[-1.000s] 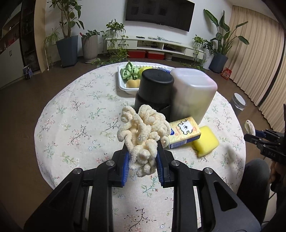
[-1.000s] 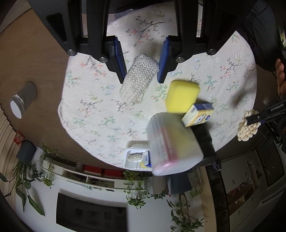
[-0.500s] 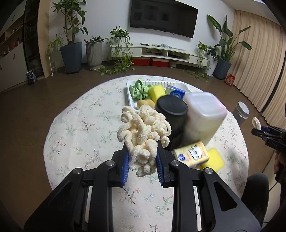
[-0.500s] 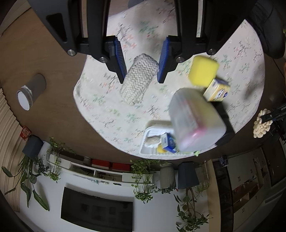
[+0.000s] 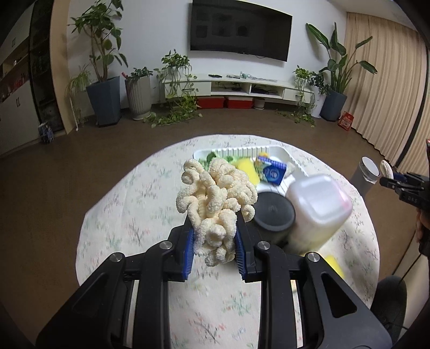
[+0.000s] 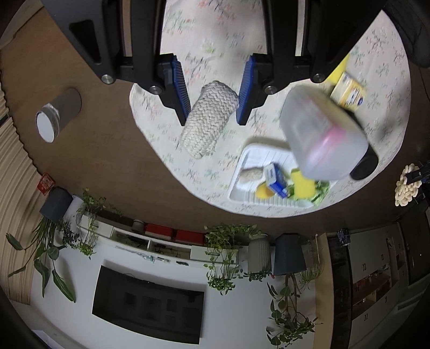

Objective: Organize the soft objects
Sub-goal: 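Carry the loofah and knitted mitt over the white tray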

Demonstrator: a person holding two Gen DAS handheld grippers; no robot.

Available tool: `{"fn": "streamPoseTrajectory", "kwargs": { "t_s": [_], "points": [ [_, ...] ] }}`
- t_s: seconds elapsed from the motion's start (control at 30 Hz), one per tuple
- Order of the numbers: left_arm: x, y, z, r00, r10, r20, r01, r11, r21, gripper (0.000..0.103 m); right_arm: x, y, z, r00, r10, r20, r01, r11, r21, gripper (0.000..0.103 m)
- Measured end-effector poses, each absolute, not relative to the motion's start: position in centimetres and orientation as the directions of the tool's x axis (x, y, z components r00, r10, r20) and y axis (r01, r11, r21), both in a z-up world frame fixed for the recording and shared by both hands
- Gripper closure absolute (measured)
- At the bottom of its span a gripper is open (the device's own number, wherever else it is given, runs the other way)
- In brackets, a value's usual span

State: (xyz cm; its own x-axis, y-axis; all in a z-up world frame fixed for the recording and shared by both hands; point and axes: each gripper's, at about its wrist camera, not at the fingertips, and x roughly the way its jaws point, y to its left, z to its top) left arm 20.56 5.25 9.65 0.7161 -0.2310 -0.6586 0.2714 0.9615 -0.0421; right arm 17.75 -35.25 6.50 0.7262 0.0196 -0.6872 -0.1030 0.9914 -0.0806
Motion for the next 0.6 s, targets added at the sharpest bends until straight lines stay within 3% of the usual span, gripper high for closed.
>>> {"fn": "streamPoseTrajectory", "kwargs": {
  "t_s": [0.6],
  "points": [
    [33.8, 1.5, 9.1, 0.651, -0.247, -0.718, 0.387, 0.922, 0.033, 0.080, 33.5, -33.3, 8.8, 0.707, 0.065, -0.704, -0.214, 0.969, -0.124, 0.065]
  ]
}}
